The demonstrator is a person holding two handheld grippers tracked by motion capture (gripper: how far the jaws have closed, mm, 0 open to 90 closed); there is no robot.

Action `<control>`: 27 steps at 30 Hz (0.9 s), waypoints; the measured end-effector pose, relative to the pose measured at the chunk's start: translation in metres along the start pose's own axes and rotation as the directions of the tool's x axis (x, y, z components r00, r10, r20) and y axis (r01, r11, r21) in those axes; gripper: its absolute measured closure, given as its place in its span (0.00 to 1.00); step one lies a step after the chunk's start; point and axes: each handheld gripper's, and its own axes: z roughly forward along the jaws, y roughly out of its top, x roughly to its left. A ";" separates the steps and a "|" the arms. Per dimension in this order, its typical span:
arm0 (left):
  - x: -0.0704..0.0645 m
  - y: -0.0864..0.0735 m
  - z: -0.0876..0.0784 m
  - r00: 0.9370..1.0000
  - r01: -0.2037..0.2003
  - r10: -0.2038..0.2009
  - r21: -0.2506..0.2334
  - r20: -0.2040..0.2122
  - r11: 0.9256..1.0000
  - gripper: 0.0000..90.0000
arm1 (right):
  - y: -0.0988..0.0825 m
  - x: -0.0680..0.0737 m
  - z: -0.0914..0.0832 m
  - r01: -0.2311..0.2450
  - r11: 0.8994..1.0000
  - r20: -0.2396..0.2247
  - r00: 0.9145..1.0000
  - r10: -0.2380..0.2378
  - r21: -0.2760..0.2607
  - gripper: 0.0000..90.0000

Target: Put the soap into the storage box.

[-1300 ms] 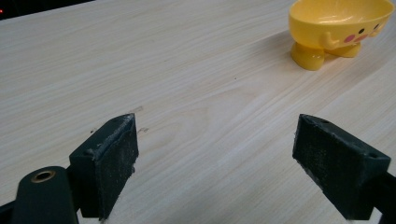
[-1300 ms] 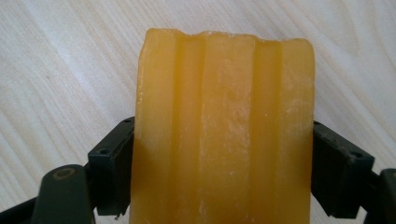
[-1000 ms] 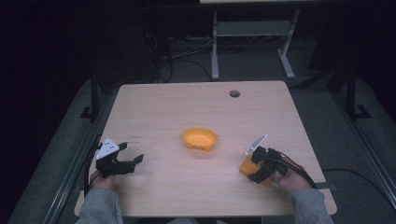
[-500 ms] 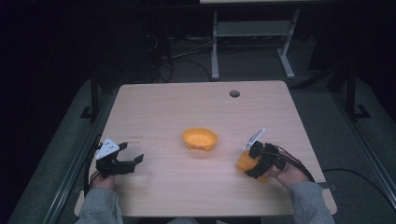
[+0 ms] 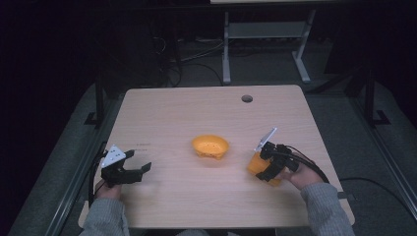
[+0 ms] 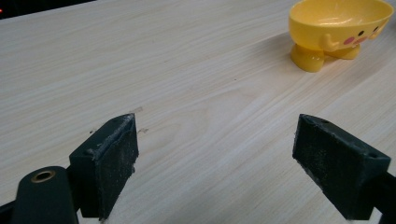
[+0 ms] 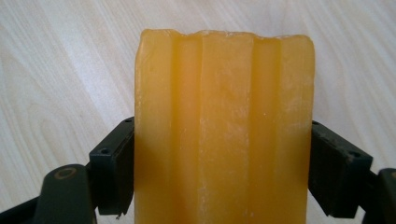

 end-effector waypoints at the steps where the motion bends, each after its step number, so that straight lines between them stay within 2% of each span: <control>1: 0.000 0.000 0.000 1.000 -0.001 0.001 0.000 0.000 1.000 0.15 | 0.002 -0.002 -0.001 0.002 1.000 0.001 1.000 -0.002 -0.004 0.24; 9: 0.000 0.000 0.000 1.000 -0.002 0.002 -0.002 0.001 1.000 0.15 | 0.009 -0.007 -0.006 0.005 1.000 -0.008 1.000 -0.005 -0.016 0.24; 21: 0.001 0.000 0.000 1.000 -0.003 0.003 0.000 0.000 1.000 0.15 | 0.028 -0.011 -0.008 0.050 0.999 -0.010 0.999 -0.050 -0.008 0.24; 27: 0.001 0.000 0.000 1.000 -0.007 0.007 0.000 -0.001 1.000 0.15 | 0.036 -0.013 -0.009 0.052 0.998 -0.010 0.999 -0.052 -0.018 0.24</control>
